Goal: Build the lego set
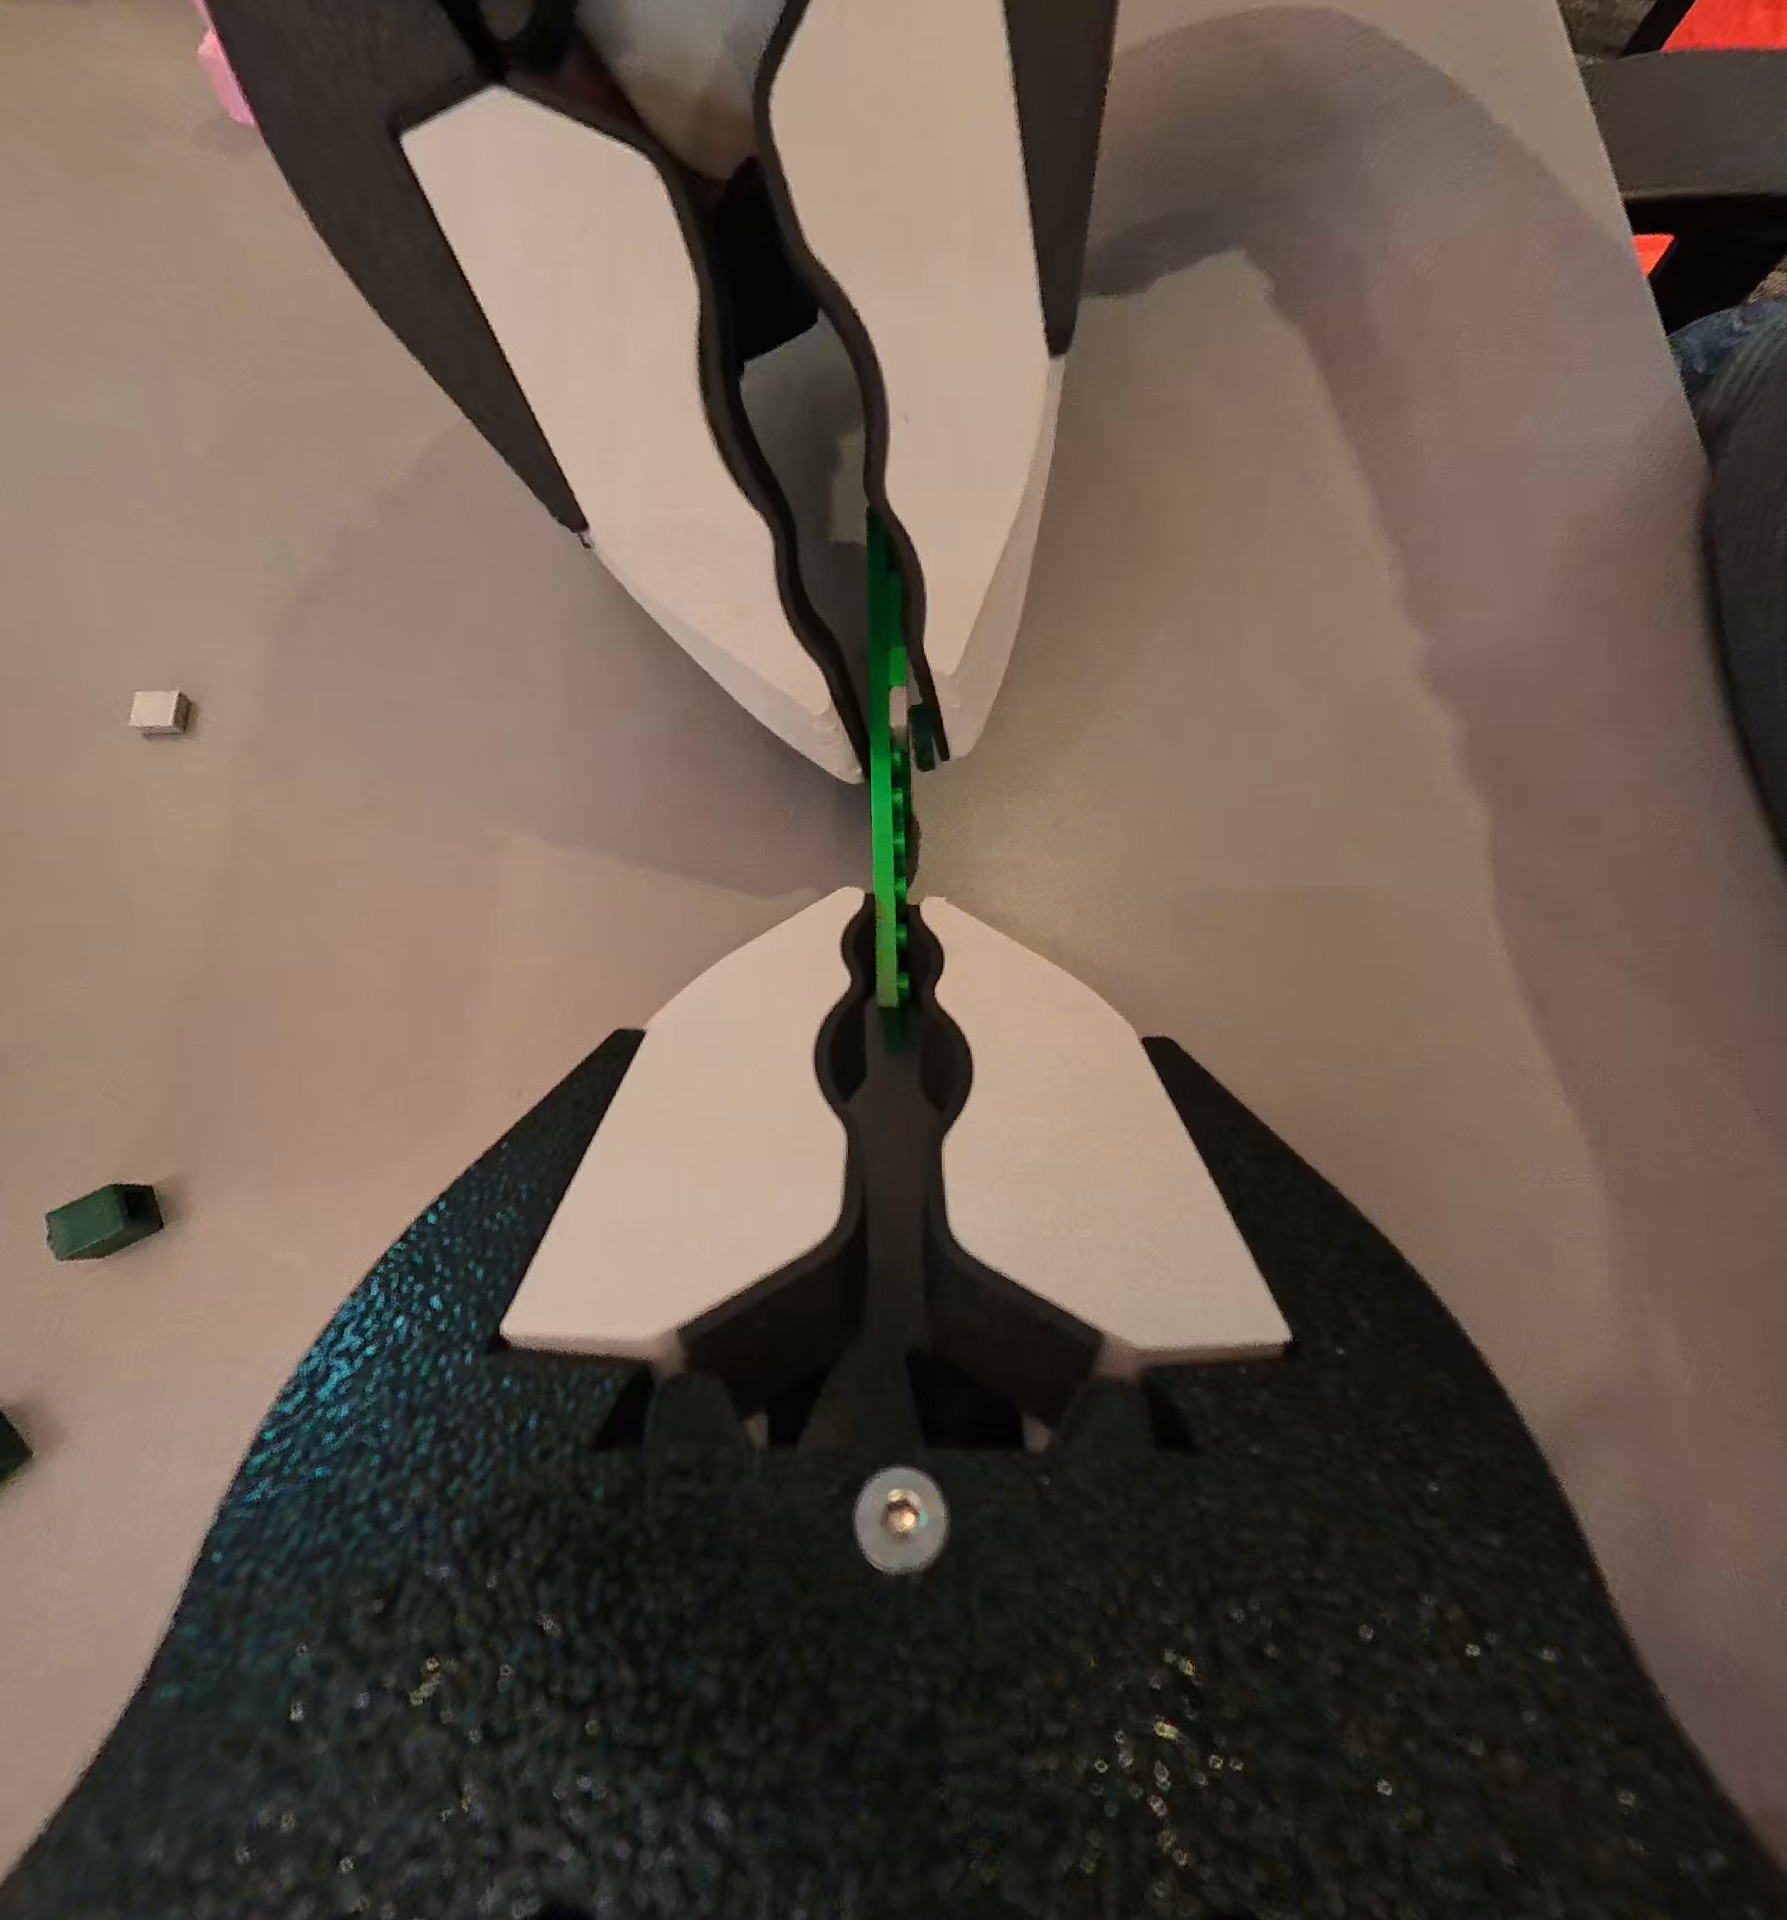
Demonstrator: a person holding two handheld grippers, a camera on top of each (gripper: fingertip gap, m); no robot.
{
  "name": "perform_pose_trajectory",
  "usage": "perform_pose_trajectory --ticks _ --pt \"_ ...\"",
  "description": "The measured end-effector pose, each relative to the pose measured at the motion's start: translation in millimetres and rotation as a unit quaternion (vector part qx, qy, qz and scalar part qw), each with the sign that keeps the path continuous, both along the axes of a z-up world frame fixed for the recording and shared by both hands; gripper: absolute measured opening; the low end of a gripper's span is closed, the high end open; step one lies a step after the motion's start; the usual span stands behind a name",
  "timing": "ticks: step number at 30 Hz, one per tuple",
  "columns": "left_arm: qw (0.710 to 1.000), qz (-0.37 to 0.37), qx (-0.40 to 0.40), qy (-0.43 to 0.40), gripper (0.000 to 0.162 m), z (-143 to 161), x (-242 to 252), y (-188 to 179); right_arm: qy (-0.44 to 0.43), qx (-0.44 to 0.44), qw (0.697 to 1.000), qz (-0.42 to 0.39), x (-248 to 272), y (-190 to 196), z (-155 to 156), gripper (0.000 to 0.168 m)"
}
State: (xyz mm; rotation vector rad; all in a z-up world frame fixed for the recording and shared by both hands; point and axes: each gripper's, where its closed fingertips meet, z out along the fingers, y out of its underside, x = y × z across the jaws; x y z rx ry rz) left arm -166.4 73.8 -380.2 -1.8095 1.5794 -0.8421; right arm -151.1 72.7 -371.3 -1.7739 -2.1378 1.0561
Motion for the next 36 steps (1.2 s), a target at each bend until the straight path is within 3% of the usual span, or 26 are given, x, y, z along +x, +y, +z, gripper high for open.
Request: perform_pose_trajectory --ticks 1,15,28,36 --pt "1.0 0.002 -0.001 0.001 0.004 -0.2 -0.2 0.6 0.0 0.009 1.0 -0.001 -0.4 0.8 -0.2 0.011" --pt "1.0 0.014 -0.003 0.011 0.004 -0.9 -1.6 2.2 -0.008 0.084 0.996 -0.008 -3.1 4.1 -2.2 0.01" --pt "1.0 0.015 -0.006 0.014 0.005 -2.0 -2.1 2.4 -0.014 -0.001 0.999 -0.033 -4.3 4.2 -1.3 0.01" --pt "1.0 0.002 0.014 0.021 0.005 -2.4 -1.1 0.0 -0.028 0.092 0.995 0.008 -2.3 3.1 -2.9 0.006"
